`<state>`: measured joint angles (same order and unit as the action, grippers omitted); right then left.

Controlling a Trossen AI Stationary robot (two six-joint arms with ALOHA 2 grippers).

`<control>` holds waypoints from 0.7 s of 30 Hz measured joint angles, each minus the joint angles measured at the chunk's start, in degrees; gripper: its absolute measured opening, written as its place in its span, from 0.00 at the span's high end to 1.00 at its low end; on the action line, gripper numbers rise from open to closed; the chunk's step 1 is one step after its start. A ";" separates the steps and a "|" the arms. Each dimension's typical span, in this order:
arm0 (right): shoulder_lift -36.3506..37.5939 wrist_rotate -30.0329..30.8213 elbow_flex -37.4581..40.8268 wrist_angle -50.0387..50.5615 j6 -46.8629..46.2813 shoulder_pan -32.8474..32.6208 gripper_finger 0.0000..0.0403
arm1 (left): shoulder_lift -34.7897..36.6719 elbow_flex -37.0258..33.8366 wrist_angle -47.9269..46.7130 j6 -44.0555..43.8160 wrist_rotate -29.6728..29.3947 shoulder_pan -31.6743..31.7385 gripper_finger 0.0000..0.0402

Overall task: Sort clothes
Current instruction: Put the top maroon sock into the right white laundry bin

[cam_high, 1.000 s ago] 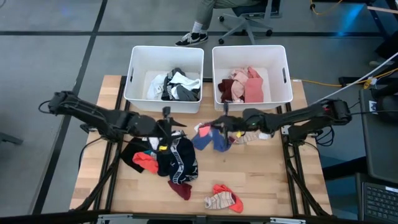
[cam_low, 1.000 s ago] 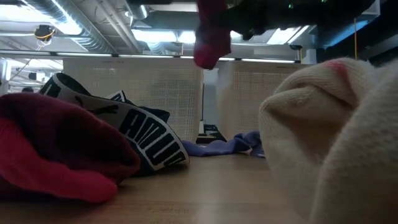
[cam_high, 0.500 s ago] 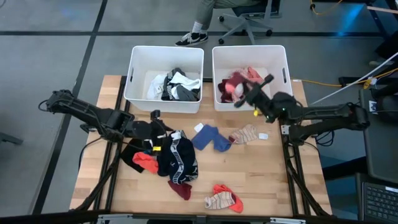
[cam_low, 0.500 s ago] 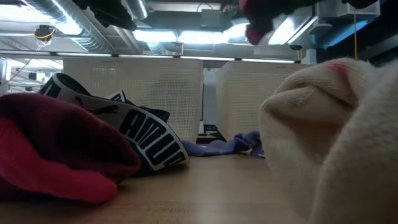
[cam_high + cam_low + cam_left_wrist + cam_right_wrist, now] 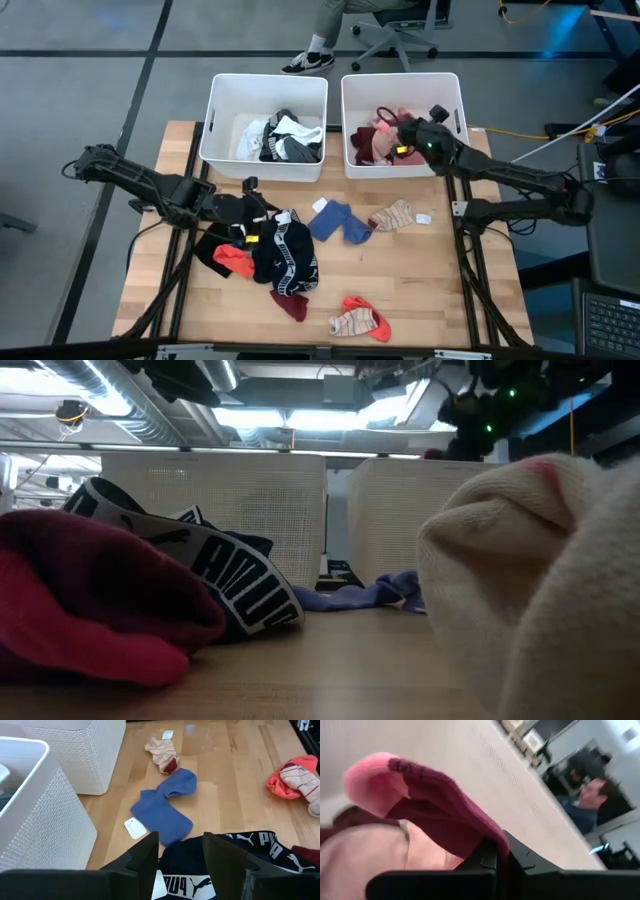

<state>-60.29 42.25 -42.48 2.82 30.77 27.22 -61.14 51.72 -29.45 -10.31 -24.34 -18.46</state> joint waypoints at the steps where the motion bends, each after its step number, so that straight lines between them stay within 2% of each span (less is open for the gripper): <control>1: 0.00 -1.09 -0.15 2.30 -1.53 1.19 0.98 | 0.00 0.00 0.02 0.00 0.00 0.00 0.64; 8: 0.00 -16.88 -5.05 20.13 -17.51 10.35 0.97 | 0.00 0.00 0.09 0.20 -0.10 0.07 0.64; 13: 0.00 -19.38 -7.66 23.49 -23.28 14.21 0.93 | -0.02 0.00 0.07 0.20 -0.26 0.07 0.64; 16: 0.00 -19.38 -8.02 24.36 -23.46 14.58 0.82 | -0.02 0.00 0.07 0.20 -0.28 0.07 0.64; 21: 0.00 -19.97 -8.02 24.44 -24.90 14.43 0.53 | -0.02 0.00 0.04 0.20 -0.31 0.07 0.64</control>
<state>-60.29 22.28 -50.50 27.27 5.87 41.65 -61.17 51.72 -29.41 -10.10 -24.64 -18.39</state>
